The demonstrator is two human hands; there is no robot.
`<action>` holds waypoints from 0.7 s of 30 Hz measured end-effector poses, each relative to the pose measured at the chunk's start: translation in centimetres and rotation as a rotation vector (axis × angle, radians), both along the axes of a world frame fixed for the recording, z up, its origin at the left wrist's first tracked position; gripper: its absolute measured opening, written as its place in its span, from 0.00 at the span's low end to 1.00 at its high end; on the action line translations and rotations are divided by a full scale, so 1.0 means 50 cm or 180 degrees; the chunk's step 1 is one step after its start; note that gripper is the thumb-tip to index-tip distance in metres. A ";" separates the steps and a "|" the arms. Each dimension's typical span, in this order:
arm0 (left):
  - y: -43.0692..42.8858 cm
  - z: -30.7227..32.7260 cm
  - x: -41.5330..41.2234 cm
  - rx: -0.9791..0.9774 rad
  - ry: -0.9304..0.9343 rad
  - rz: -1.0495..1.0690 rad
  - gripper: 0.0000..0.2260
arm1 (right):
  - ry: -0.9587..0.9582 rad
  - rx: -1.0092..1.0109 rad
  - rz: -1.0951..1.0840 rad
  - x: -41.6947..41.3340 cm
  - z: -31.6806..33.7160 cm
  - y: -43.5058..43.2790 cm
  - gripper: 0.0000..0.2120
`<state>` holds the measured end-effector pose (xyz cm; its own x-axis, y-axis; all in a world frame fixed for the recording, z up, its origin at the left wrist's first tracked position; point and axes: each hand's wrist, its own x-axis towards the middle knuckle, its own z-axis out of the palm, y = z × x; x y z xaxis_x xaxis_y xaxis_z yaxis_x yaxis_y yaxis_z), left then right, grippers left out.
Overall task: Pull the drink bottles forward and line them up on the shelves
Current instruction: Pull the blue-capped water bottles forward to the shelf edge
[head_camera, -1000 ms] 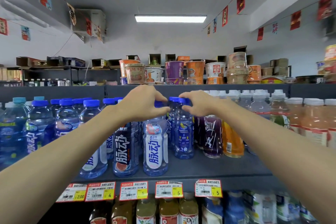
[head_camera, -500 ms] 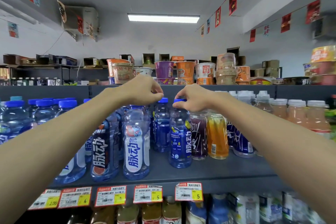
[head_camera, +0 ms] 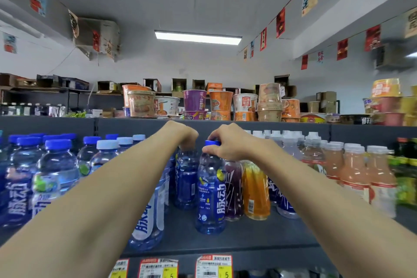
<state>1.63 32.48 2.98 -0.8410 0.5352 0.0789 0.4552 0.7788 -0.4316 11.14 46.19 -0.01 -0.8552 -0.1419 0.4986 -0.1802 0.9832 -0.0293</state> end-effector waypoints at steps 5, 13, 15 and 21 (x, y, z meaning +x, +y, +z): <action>0.006 0.005 0.004 0.0199 0.0149 -0.0180 0.20 | 0.0011 -0.0003 -0.0028 -0.004 0.001 -0.004 0.23; 0.001 0.010 0.020 0.0058 0.0303 -0.0189 0.10 | 0.0047 -0.0005 -0.0019 0.001 0.001 -0.005 0.21; -0.006 0.012 0.020 0.0094 0.0320 -0.0147 0.12 | 0.0069 0.0005 -0.0008 0.001 0.002 -0.005 0.21; -0.012 0.010 0.019 0.0274 0.0257 -0.0093 0.22 | 0.0090 0.0007 0.0049 0.000 0.003 0.000 0.23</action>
